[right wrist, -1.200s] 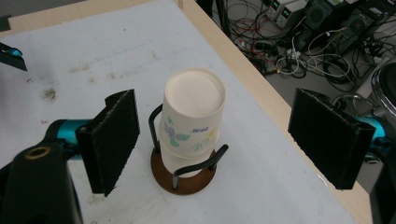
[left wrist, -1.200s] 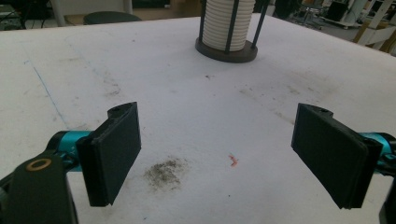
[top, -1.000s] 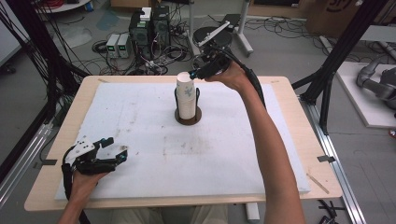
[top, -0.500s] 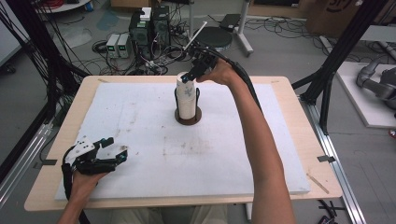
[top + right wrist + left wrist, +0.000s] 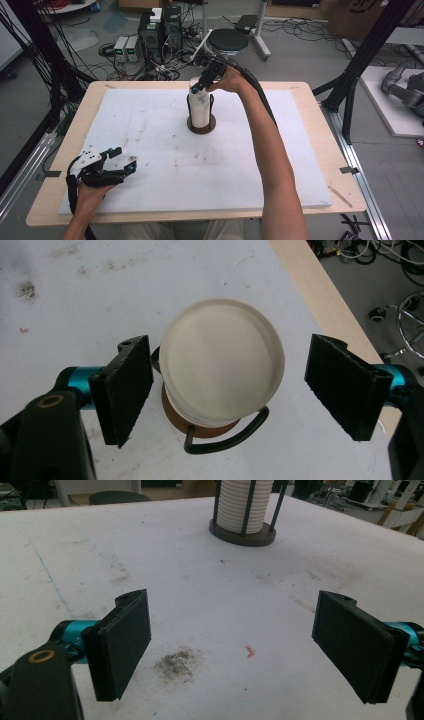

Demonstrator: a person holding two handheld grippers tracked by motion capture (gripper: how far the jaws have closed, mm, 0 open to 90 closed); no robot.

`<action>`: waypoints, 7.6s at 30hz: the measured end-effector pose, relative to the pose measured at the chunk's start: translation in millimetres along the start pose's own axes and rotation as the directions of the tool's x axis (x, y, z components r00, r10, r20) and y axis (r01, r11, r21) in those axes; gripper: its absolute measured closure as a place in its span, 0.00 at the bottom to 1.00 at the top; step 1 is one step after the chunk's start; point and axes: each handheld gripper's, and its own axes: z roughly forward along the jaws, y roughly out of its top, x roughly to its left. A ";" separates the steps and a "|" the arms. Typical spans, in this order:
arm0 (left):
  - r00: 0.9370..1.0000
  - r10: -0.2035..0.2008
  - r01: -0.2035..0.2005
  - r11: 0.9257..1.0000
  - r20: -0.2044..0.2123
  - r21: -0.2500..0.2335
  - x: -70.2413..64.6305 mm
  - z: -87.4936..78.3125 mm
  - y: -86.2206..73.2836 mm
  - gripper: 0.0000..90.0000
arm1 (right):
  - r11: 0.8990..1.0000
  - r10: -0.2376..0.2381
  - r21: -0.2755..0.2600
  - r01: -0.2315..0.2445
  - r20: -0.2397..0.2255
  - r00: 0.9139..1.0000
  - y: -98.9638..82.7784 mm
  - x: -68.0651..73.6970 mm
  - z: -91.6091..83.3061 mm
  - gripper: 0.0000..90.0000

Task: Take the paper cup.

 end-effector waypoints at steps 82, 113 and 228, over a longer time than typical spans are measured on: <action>1.000 0.002 -0.002 1.000 -0.002 0.010 -0.4 1.0 0.3 0.18 | 0.999 0.015 -0.045 -0.016 -0.022 1.000 -2.5 -1.3 -14.0 0.42; 1.000 0.012 -0.012 1.000 -0.006 0.013 -1.1 1.2 0.4 0.18 | 0.987 0.023 -0.158 -0.024 -0.011 1.000 -7.9 -1.4 -50.8 0.42; 0.999 0.036 -0.035 0.999 -0.017 0.027 -3.4 2.6 0.8 0.18 | 0.826 -0.006 -0.558 -0.073 -0.139 0.990 -167.4 119.3 -49.6 0.42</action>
